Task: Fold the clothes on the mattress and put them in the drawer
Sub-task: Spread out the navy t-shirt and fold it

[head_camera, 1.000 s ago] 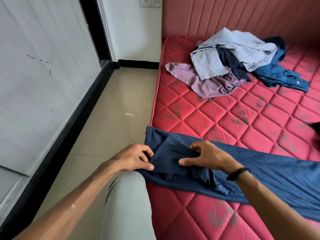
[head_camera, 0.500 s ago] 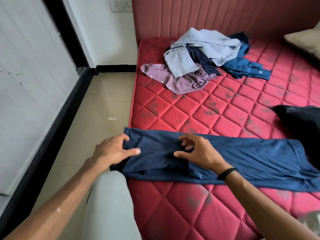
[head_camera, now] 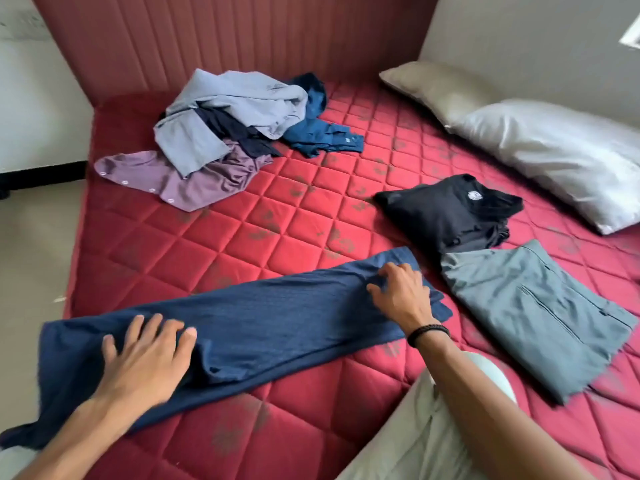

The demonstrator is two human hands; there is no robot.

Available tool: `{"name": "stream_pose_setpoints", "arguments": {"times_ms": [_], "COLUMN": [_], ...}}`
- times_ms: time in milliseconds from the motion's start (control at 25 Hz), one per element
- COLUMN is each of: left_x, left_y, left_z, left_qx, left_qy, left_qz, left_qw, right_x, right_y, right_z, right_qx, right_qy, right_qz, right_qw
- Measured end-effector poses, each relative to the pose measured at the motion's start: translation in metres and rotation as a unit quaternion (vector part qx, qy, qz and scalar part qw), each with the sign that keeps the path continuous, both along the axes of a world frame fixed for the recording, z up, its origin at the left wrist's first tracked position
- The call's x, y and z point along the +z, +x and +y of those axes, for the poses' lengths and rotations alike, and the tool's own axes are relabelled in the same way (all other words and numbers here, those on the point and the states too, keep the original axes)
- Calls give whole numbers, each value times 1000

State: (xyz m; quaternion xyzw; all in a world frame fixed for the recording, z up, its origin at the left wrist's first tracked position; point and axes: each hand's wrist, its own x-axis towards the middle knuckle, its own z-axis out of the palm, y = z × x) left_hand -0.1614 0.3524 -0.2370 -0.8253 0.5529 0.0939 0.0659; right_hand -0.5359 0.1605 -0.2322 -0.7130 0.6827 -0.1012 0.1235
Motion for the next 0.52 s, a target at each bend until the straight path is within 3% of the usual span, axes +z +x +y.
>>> {"name": "stream_pose_setpoints", "arguments": {"times_ms": [80, 160, 320, 440, 480, 520], "left_x": [12, 14, 1, -1, 6, 17], "left_y": [-30, -73, -190, -248, -257, -257], "left_z": [-26, -53, -104, -132, -142, -150], "left_qx": [-50, -121, -245, -177, -101, 3], "left_qy": [-107, -215, -228, -232, -198, -174], "left_qz": [10, 104, 281, 396, 464, 558], "left_qw": [993, 963, 900, 871, 857, 811], "right_x": [2, 5, 11, 20, 25, 28], "right_y": [-20, -32, -49, -41, -30, -17], "right_z": [-8, -11, -14, -9, -5, 0], "right_qx": [-125, -194, -241, -184, -129, -46], "right_qy": [26, 59, 133, 22, -51, -112], "right_qz": [14, -13, -90, -148, -167, -187], "right_qw": [992, 979, 957, 971, 976, 975]}}
